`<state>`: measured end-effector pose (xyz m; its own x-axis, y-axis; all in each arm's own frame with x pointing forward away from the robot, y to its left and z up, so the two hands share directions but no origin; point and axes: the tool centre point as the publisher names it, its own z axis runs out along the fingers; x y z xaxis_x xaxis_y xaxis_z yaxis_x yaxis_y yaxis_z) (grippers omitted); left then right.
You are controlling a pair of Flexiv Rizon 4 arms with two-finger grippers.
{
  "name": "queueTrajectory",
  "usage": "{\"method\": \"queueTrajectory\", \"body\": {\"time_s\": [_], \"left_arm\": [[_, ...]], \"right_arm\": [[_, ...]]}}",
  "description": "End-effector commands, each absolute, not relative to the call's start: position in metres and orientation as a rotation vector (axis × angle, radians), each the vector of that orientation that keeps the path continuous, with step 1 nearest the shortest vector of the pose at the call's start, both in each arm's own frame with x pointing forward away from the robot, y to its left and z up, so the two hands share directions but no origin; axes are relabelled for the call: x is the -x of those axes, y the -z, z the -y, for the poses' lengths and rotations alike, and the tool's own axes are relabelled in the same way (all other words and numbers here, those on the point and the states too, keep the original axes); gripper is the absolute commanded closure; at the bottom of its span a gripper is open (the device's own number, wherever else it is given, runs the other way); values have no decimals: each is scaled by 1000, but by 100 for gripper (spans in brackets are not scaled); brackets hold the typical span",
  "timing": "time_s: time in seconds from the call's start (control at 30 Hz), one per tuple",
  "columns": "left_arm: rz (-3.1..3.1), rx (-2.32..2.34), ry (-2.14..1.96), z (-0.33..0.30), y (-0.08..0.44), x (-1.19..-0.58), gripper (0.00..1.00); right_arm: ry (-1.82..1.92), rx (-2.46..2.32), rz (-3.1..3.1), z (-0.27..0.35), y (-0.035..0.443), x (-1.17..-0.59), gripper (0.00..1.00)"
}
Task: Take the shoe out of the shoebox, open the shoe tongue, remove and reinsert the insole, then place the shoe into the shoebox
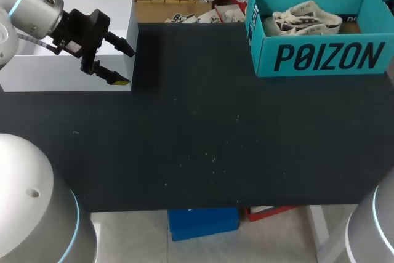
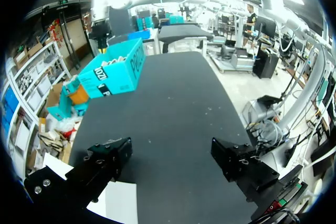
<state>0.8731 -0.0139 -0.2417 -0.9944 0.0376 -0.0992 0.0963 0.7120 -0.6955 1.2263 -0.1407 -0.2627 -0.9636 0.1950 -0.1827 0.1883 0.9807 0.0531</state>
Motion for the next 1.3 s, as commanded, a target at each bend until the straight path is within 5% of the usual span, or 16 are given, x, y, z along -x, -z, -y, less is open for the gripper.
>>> {"method": "queueTrajectory", "body": {"time_s": [0.03, 0.13, 0.27, 0.37, 0.4, 0.47, 0.6, 1.3], "left_arm": [[-2832, -111, 1156, 14, 243, -873, 0], [-2832, -111, 1156, 14, 243, -873, 0], [-2832, -111, 1156, 14, 243, -873, 0], [-2832, -111, 1156, 14, 243, -873, 0], [-2832, -111, 1156, 14, 243, -873, 0], [-2832, -111, 1156, 14, 243, -873, 0], [-2832, -111, 1156, 14, 243, -873, 0], [-2832, -111, 1156, 14, 243, -873, 0]], "right_arm": [[-48, -311, -2777, 121, 212, -1127, 86], [-72, -319, -2748, 111, 205, -1105, 83], [-122, -311, -2717, 98, 200, -1077, 66], [-160, -274, -2695, 87, 199, -1056, 50], [-174, -254, -2693, 83, 199, -1048, 31], [-199, -236, -2685, 76, 199, -1030, 14], [-250, -170, -2692, 61, 204, -990, 0], [-400, 6, -2709, 18, 234, -877, 0]]}}
